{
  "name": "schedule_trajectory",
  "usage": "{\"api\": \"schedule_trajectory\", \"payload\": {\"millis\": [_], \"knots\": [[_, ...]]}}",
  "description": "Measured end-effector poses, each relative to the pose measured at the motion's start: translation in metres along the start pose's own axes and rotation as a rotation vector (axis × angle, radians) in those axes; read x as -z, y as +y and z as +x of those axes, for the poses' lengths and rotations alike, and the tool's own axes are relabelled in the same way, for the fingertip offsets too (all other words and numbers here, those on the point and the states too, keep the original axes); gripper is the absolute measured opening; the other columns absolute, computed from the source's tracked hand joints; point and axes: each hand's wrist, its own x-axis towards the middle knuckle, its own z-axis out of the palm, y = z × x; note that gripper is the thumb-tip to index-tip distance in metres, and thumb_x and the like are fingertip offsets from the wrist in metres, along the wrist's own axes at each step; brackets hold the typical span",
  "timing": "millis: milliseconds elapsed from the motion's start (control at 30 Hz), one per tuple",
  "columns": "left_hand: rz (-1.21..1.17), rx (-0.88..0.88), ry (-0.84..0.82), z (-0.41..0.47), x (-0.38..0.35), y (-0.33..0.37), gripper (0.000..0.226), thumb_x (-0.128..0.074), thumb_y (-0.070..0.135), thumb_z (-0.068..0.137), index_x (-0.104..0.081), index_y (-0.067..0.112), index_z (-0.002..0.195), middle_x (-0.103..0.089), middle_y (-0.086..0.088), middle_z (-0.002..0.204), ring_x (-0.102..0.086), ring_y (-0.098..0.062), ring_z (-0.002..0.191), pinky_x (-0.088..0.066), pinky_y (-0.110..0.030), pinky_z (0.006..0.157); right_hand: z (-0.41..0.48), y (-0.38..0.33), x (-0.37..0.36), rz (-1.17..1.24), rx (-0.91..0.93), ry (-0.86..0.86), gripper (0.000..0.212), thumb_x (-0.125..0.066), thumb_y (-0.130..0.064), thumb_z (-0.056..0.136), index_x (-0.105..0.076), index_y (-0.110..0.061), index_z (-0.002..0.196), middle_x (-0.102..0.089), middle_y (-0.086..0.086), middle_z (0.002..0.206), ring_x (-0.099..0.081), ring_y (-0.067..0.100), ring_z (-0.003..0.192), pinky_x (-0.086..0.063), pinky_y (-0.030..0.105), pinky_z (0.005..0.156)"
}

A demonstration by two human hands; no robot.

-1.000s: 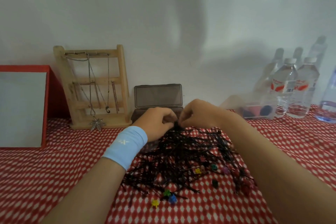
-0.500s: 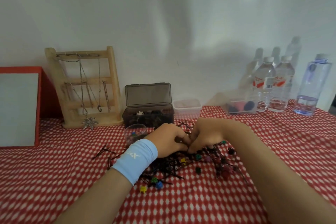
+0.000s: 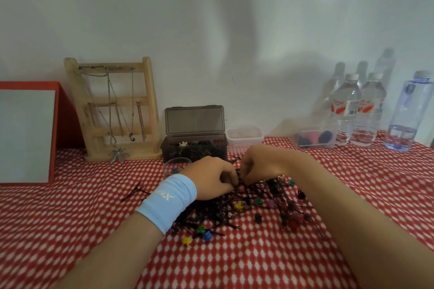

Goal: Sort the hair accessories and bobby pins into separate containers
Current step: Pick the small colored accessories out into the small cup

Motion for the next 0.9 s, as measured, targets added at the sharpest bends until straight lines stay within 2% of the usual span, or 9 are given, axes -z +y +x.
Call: {"api": "schedule_trajectory", "payload": {"millis": [167,267,400,533,633,700,733,833,900], "knots": [[0.029,0.023,0.07,0.005,-0.008,0.005,0.023,-0.07,0.052,0.082,-0.07,0.036,0.099,-0.057,0.02,0.087,-0.053,0.002,0.076,-0.043,-0.021,0.068,-0.001,0.011,-0.006,0.069,0.042,-0.026,0.013,-0.081,-0.029,0.083,-0.081,-0.029,0.095,-0.074,-0.02,0.087,-0.066,-0.002,0.085,-0.049,0.02,0.084],[0.06,0.056,0.073,0.008,-0.01,0.007,0.031,-0.071,0.06,0.076,-0.072,0.037,0.096,-0.059,0.021,0.088,-0.056,0.002,0.08,-0.048,-0.023,0.07,0.0,0.015,-0.008,0.099,0.059,0.034,0.009,-0.08,-0.025,0.083,-0.079,-0.028,0.091,-0.073,-0.018,0.086,-0.066,-0.002,0.083,-0.049,0.017,0.08],[0.064,0.063,0.073,0.01,-0.012,0.008,0.023,-0.071,0.057,0.077,-0.074,0.039,0.092,-0.061,0.022,0.088,-0.058,0.0,0.083,-0.053,-0.026,0.076,-0.008,0.018,0.004,0.115,0.035,0.044,0.005,-0.082,-0.03,0.081,-0.078,-0.029,0.083,-0.075,-0.014,0.084,-0.068,0.007,0.083,-0.054,0.025,0.08],[0.024,0.03,0.084,0.009,-0.01,0.003,0.014,-0.069,0.047,0.083,-0.073,0.037,0.092,-0.061,0.021,0.091,-0.056,0.003,0.08,-0.049,-0.022,0.076,-0.023,0.01,0.012,0.074,-0.02,-0.204,0.019,-0.084,-0.046,0.075,-0.081,-0.033,0.087,-0.076,-0.017,0.085,-0.065,0.011,0.074,-0.056,0.031,0.083],[-0.103,0.012,0.14,0.007,-0.003,0.001,0.006,-0.072,0.036,0.084,-0.071,0.033,0.089,-0.066,0.019,0.089,-0.059,0.002,0.074,-0.047,-0.018,0.071,-0.024,0.007,0.011,-0.002,-0.042,-0.283,0.027,-0.085,-0.052,0.071,-0.081,-0.036,0.091,-0.077,-0.017,0.094,-0.07,0.018,0.098,-0.052,0.043,0.101],[-0.161,-0.005,0.11,0.006,0.002,0.001,0.008,-0.074,0.03,0.083,-0.071,0.031,0.09,-0.069,0.015,0.088,-0.062,-0.003,0.076,-0.052,-0.02,0.072,-0.024,0.008,0.01,-0.009,-0.044,-0.268,0.026,-0.085,-0.053,0.07,-0.081,-0.037,0.091,-0.077,-0.015,0.098,-0.068,0.024,0.108,-0.049,0.047,0.104],[-0.178,-0.015,0.062,0.005,0.004,0.002,0.01,-0.075,0.029,0.083,-0.071,0.031,0.092,-0.069,0.014,0.087,-0.062,-0.003,0.074,-0.053,-0.019,0.071,-0.023,0.009,0.011,0.004,-0.042,-0.258,0.023,-0.085,-0.051,0.071,-0.081,-0.037,0.089,-0.077,-0.013,0.097,-0.07,0.024,0.104,-0.05,0.048,0.104],[-0.176,-0.048,-0.11,0.001,0.008,0.01,0.013,-0.073,0.027,0.085,-0.075,0.032,0.097,-0.067,0.017,0.081,-0.058,0.007,0.068,-0.045,-0.009,0.065,-0.024,0.013,0.011,0.125,-0.019,-0.227,0.009,-0.084,-0.034,0.078,-0.078,-0.031,0.086,-0.078,-0.002,0.092,-0.069,0.015,0.073,-0.055,0.048,0.093],[-0.159,-0.062,-0.169,-0.001,0.009,0.015,0.012,-0.075,0.029,0.084,-0.078,0.028,0.096,-0.067,0.02,0.079,-0.06,0.006,0.072,-0.044,-0.008,0.066,-0.023,0.014,0.01,0.173,0.012,-0.223,0.011,-0.08,-0.021,0.083,-0.075,-0.027,0.091,-0.078,0.003,0.093,-0.067,0.012,0.065,-0.056,0.046,0.088]]}}
